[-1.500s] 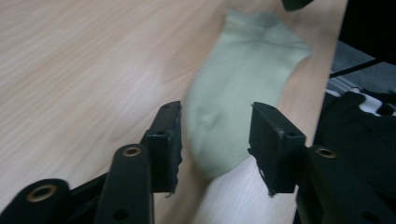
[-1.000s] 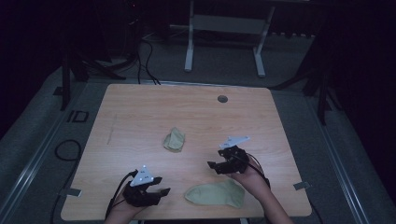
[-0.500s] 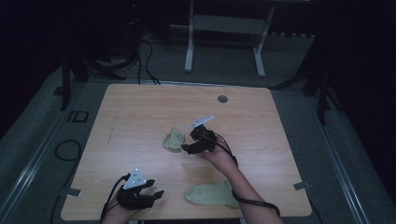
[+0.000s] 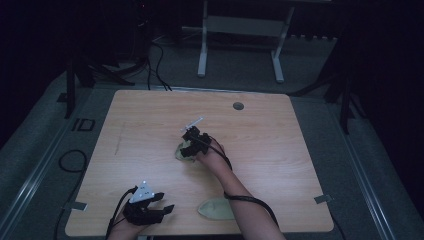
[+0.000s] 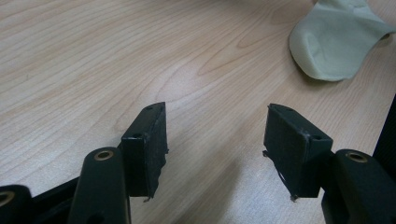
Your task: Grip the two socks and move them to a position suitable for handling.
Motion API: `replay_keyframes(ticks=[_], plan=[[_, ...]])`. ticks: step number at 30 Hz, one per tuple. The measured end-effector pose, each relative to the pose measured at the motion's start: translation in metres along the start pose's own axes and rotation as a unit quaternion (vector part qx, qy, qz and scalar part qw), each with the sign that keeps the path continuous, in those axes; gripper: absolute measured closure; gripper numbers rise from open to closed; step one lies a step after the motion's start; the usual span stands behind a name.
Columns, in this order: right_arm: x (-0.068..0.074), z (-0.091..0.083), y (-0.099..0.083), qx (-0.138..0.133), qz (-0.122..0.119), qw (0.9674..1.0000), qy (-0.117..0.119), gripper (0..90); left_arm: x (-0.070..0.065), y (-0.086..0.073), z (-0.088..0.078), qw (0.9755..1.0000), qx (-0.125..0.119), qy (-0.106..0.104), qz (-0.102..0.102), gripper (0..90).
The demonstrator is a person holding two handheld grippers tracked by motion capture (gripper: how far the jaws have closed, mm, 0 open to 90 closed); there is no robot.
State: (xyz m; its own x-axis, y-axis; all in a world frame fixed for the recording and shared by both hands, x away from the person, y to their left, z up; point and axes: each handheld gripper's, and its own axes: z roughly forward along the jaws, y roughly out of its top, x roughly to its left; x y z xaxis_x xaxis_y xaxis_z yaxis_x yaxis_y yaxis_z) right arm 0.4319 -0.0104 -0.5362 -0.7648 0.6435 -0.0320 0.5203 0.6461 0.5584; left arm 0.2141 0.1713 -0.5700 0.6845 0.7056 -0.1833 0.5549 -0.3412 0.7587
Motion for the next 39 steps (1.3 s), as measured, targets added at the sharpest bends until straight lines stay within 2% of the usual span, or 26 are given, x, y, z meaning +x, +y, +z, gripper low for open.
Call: replay_keyframes(ticks=[3, 6, 8, 9, 11, 12, 14, 18, 27, 29, 31, 33, 39], plan=[[0.004, 0.01, 0.0, 0.018, 0.0, 0.9998, -0.004, 34.1, 0.001, 0.0, 0.0, 1.0, 0.0, -0.001, -0.001, 39.6], [0.006, 0.012, -0.002, 0.013, 0.004, 0.9998, 0.012, 40.6, 0.002, 0.0, -0.002, 1.0, -0.003, 0.0, -0.002, 39.6], [0.007, 0.011, -0.003, 0.009, 0.004, 0.9998, 0.016, 51.1, 0.002, -0.001, -0.002, 1.0, -0.004, 0.001, -0.002, 39.6], [0.008, 0.01, -0.003, 0.007, 0.005, 0.9998, 0.018, 61.6, 0.002, -0.001, -0.002, 1.0, -0.003, 0.001, -0.002, 39.6], [0.01, 0.009, -0.002, 0.011, 0.005, 0.9995, 0.029, 75.5, 0.001, -0.001, -0.001, 1.0, -0.002, 0.002, -0.002, 39.6], [0.012, 0.009, -0.001, 0.013, 0.007, 0.9993, 0.033, 77.8, 0.001, -0.001, -0.001, 1.0, 0.0, 0.001, -0.002, 39.6], [0.014, 0.008, 0.0, 0.016, 0.0, 0.9995, 0.028, 79.4, 0.001, -0.001, 0.0, 1.0, 0.001, 0.0, -0.002, 39.6], [0.013, 0.0, 0.001, 0.022, -0.006, 0.9991, 0.036, 79.7, 0.001, -0.001, 0.001, 1.0, 0.001, -0.001, -0.005, 39.6], [-0.001, -0.04, -0.007, 0.0, -0.007, 0.9994, 0.033, 79.6, 0.001, -0.001, 0.0, 1.0, -0.002, 0.0, -0.008, 39.5], [-0.007, -0.058, -0.016, -0.01, -0.01, 0.9995, 0.029, 79.5, 0.001, 0.0, 0.0, 0.9999, -0.004, 0.003, -0.01, 39.6], [-0.008, -0.064, -0.02, -0.015, -0.01, 0.9994, 0.029, 79.5, 0.001, 0.001, 0.0, 0.9999, -0.005, 0.004, -0.012, 39.5], [-0.013, -0.078, -0.032, -0.026, -0.008, 0.9991, 0.032, 79.4, 0.001, 0.0, 0.0, 0.9999, -0.005, 0.003, -0.012, 39.5], [-0.019, -0.104, -0.063, -0.041, -0.009, 0.9987, 0.028, 79.3, -0.001, 0.001, 0.0, 0.9998, -0.006, -0.002, -0.017, 39.6]])
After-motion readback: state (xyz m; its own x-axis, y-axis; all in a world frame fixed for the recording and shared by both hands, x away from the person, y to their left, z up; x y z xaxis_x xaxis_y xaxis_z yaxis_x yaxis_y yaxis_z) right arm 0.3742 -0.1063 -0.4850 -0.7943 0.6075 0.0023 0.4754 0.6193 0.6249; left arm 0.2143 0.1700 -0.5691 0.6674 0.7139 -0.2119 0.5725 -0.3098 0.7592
